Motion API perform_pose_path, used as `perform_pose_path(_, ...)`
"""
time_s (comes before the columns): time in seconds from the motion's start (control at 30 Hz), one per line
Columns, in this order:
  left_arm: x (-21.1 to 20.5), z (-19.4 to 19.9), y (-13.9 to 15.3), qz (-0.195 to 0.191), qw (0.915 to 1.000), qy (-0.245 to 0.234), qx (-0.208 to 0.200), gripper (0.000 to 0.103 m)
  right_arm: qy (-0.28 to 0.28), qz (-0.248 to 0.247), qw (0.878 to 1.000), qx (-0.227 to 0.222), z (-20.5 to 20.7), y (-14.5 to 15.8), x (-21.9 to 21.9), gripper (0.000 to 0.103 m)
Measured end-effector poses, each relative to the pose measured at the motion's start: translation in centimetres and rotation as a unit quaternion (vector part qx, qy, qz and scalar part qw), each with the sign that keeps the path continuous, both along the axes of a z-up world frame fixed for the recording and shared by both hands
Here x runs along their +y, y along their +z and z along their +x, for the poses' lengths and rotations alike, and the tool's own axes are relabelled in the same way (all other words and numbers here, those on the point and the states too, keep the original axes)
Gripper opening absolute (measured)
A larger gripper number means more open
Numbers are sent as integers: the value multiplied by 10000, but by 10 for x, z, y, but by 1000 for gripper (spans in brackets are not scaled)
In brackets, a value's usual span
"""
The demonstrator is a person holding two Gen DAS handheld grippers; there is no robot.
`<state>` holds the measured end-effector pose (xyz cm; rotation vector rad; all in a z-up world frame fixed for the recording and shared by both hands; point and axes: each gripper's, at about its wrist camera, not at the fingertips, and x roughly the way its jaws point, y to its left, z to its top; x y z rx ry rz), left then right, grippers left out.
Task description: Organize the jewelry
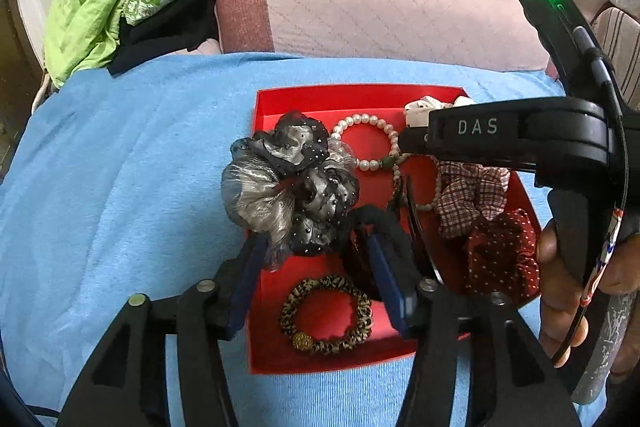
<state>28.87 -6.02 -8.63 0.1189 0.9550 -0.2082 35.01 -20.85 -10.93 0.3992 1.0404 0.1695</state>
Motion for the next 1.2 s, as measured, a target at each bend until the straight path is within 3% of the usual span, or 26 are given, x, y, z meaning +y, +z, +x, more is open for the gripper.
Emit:
perform_pose_path(0.27,10,-18,21,-91,9998,142,-134,58,-12,45,9998,-209,-14,25,0,38)
perform_pose_path(0.5,17,-42,36,391,9970,372,-556,58,-62,100,9991,-395,-44,45,-1,38)
perform_pose_path(0.67,22,-65,41,465,9953,473,-709,59,-82,-54,9987,-497,-74,49,1,38)
perform_pose_path(0.73,24,-75,41,488,9945,560,-743,62,-89,-101,9986,-502,-87,48,3,38)
perform_pose_path(0.8,27,-84,42,470,9938,632,-781,72,-101,-179,9985,-501,-100,46,5,38)
perform_pose_path(0.93,37,-104,48,455,9908,828,-973,77,-119,-405,9977,-530,-128,43,10,38)
perform_pose_path(1.0,42,-114,53,426,9887,971,-1064,86,-131,-551,9968,-562,-140,44,13,38)
perform_pose_path(1.2,48,-148,70,449,9838,1035,-1391,88,-223,-950,9929,-686,-185,46,22,38)
